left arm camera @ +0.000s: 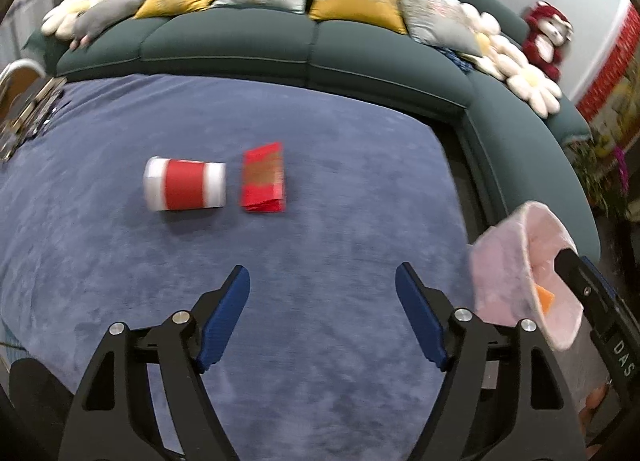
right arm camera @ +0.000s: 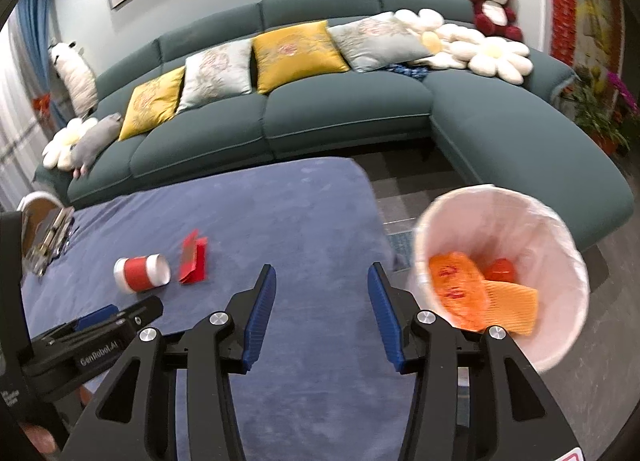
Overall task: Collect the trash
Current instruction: 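Move both open tools back to the red cup and red envelope on the table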
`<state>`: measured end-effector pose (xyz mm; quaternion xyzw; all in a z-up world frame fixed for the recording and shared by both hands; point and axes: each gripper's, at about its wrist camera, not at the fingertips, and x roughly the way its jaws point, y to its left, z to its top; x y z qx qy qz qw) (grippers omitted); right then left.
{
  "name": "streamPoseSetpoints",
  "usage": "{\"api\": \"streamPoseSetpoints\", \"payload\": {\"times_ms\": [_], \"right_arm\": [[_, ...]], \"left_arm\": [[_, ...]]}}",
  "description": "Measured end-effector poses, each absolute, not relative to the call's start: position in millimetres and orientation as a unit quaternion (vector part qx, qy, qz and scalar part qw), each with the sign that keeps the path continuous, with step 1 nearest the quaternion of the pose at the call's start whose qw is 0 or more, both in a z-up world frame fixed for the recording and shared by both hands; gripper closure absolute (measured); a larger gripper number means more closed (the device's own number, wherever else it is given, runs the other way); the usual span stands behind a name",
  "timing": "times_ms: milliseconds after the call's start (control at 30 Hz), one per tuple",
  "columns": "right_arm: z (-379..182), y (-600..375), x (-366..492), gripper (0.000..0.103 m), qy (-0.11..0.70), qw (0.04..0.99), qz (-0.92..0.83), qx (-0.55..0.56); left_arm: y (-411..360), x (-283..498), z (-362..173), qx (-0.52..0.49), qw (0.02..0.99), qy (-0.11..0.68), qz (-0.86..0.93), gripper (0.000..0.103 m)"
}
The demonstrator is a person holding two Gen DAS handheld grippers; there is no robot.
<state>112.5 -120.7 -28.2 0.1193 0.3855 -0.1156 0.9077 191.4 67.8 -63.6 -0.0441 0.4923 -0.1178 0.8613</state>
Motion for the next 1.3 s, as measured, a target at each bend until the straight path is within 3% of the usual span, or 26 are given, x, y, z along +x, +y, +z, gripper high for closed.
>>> {"api": "streamPoseSetpoints", "payload": {"times_ms": [533,933,1200,1300], "right_arm": [[-72.7,-25.2,193.6,0.056,0.442,0.892,-0.046,0.085],[-127.8,17.9,275.8,0.056,0.483,0.873,-0.008,0.066],[-158.7,20.9,313.9,0.056,0.507,0.859,0.004,0.07],[-170.0,23.9,323.1,0.056,0.515,0.854,0.011,0.072]], "left_arm": [[192.3,250.8,-100.1,-0.084,0.857,0.505,-0.051,0.031],[198.0,317.0,-130.8,-0.096,0.843,0.523,-0.078,0.032],[189.6,343.1,-151.9,-0.099,0.832,0.538,-0.096,0.05],[187.6,346.3,-156.2,-0.1,0.83,0.538,-0.106,0.051]]}}
